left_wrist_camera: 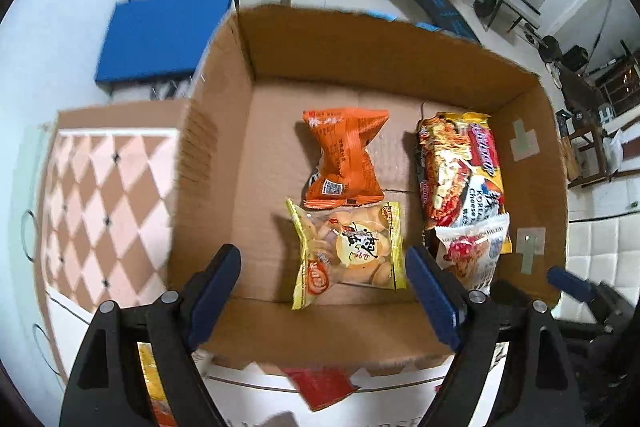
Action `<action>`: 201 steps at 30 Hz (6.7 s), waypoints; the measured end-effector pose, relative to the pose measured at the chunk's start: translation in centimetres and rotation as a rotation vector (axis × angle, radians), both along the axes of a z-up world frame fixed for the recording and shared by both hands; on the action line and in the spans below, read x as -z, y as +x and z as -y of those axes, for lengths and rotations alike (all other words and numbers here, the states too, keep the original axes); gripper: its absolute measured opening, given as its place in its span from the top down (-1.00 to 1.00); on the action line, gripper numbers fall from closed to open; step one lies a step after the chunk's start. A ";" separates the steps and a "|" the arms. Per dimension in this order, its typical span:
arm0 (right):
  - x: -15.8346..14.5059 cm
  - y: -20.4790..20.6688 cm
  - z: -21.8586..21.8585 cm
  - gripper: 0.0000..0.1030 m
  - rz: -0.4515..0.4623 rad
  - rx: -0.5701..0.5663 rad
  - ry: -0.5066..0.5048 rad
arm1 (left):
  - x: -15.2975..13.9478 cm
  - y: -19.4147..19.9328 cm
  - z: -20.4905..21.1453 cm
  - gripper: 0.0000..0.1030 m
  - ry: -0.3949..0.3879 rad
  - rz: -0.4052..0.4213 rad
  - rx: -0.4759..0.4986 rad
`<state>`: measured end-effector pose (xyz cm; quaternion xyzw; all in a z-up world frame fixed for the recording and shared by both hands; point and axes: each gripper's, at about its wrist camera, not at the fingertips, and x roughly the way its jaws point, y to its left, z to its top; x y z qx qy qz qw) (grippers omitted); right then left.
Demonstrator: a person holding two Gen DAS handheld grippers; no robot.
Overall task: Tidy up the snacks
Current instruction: 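Carry both packets into the box and open both tools, then move both tools back toward the remaining snacks on the table, then grasp the red sauce packet with the left tool while the right grasps the red-green candy packet, then carry both packets into the cardboard box and open both tools, then move both tools back over the remaining snacks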
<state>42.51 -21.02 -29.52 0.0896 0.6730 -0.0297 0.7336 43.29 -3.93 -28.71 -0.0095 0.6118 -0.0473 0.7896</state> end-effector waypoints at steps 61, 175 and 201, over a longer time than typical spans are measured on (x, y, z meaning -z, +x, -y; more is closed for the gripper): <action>10.4 -20.4 5.7 -0.87 -0.257 0.129 -0.007 | 14.8 -10.8 -1.4 -0.90 -0.095 -0.349 -0.249; -0.9 6.1 3.0 -0.85 -0.040 -0.004 -0.018 | 2.1 4.4 0.2 -0.64 0.015 -0.116 0.015; -12.8 -9.0 -0.6 -0.87 0.266 -0.036 -0.048 | -10.9 -10.3 0.8 -0.64 0.041 0.280 -0.008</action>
